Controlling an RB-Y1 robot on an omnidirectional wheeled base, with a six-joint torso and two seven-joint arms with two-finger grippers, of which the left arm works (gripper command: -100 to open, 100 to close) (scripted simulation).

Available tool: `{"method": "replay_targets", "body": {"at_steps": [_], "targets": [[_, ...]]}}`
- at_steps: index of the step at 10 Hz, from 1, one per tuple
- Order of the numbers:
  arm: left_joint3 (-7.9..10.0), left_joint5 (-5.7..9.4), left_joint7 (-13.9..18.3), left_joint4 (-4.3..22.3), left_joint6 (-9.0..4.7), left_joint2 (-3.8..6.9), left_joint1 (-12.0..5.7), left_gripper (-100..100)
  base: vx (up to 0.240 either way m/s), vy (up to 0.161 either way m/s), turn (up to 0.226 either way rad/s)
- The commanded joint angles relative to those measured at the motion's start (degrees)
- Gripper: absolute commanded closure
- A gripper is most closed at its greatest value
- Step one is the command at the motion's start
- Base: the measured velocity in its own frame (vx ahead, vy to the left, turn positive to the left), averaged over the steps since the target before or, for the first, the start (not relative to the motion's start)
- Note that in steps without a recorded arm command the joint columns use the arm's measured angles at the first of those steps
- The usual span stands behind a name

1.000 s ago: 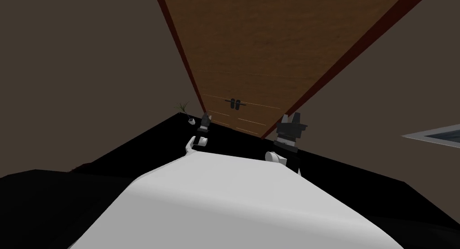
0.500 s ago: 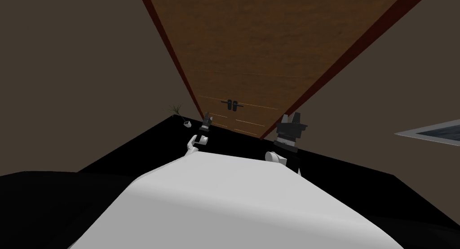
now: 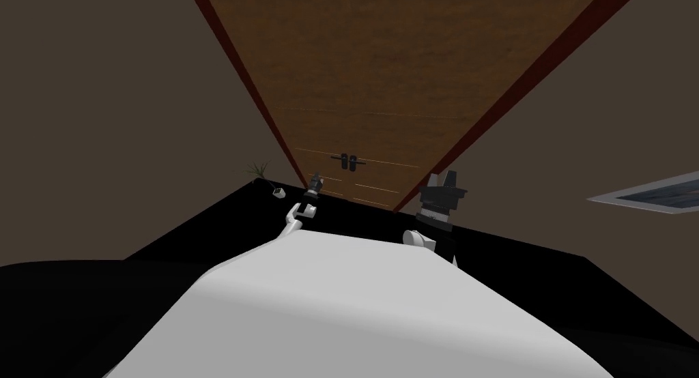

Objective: Pull the door open

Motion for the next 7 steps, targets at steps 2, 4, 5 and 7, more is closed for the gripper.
{"method": "replay_targets", "body": {"at_steps": [2, 4, 5, 7], "targets": [[-0.24, 0.42, 0.7, 3.6, 0.74, 0.77, -1.89, -100, 0.143, 0.003, -0.076], [-0.37, 0.66, 1.0, 5.7, 1.21, 1.24, -3.11, -100, 0.091, -0.004, -0.053], [-0.43, 0.79, 1.2, 6.8, 1.44, 1.47, -3.72, -100, 0.086, -0.010, -0.071], [-0.62, 1.12, 1.7, 9.6, 2.07, 2.10, -5.37, -100, 0.143, -0.002, -0.094]]}}
